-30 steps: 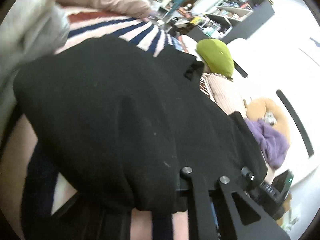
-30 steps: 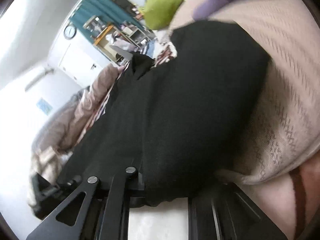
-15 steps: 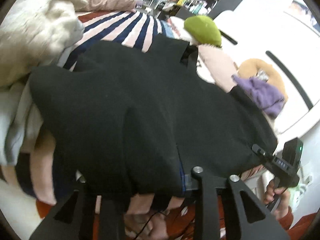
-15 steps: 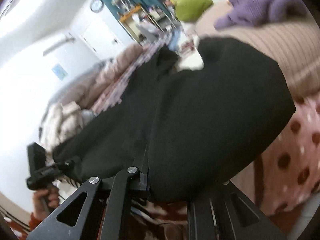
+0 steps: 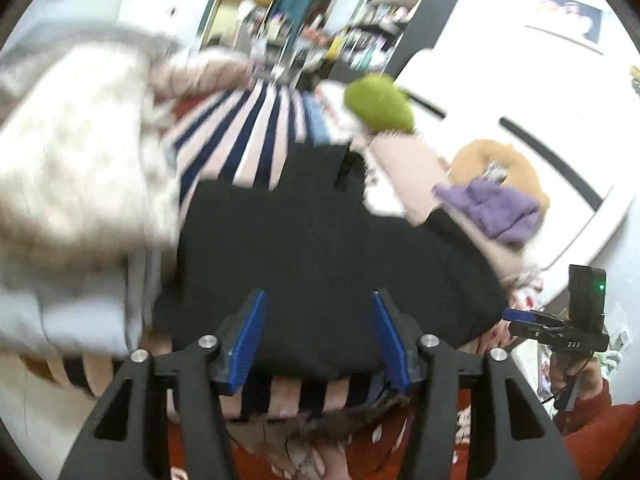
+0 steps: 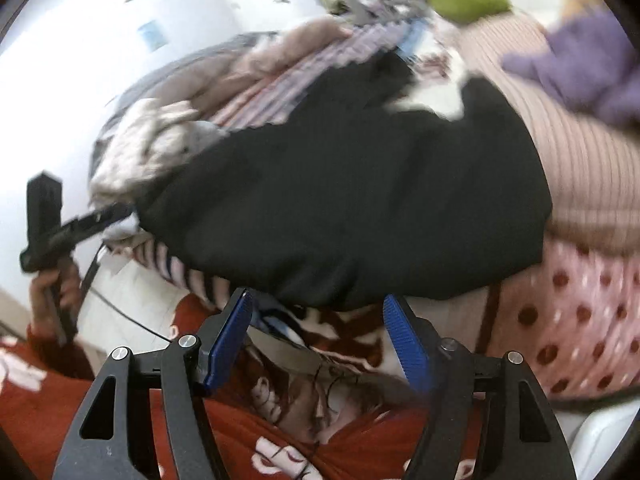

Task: Fold large clothes

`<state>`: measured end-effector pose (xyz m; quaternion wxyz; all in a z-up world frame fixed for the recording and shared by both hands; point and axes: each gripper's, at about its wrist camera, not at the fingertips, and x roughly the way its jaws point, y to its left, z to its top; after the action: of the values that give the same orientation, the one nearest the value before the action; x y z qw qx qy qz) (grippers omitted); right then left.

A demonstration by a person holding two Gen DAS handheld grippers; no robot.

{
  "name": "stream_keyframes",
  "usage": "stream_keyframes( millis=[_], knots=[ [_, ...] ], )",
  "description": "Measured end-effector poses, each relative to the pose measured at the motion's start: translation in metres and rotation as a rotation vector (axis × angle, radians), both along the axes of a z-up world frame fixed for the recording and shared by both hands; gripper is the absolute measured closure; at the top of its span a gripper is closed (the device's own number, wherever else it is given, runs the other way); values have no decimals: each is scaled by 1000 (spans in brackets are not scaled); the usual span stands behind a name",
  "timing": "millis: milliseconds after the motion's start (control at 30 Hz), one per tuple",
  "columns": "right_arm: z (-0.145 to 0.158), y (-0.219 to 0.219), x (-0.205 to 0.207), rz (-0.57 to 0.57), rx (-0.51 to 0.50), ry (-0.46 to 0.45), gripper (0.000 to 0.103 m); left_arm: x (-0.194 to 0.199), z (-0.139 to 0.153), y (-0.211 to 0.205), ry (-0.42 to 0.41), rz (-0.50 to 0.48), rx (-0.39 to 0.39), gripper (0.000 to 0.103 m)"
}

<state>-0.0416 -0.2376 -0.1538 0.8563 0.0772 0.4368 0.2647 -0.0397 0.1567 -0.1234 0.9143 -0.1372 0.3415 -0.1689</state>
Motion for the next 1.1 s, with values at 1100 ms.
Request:
stream_keyframes(
  millis=[1100],
  knots=[
    [-100,28,463,-291,-20,107,9,357,-35,-33,27,64,102,9]
  ],
)
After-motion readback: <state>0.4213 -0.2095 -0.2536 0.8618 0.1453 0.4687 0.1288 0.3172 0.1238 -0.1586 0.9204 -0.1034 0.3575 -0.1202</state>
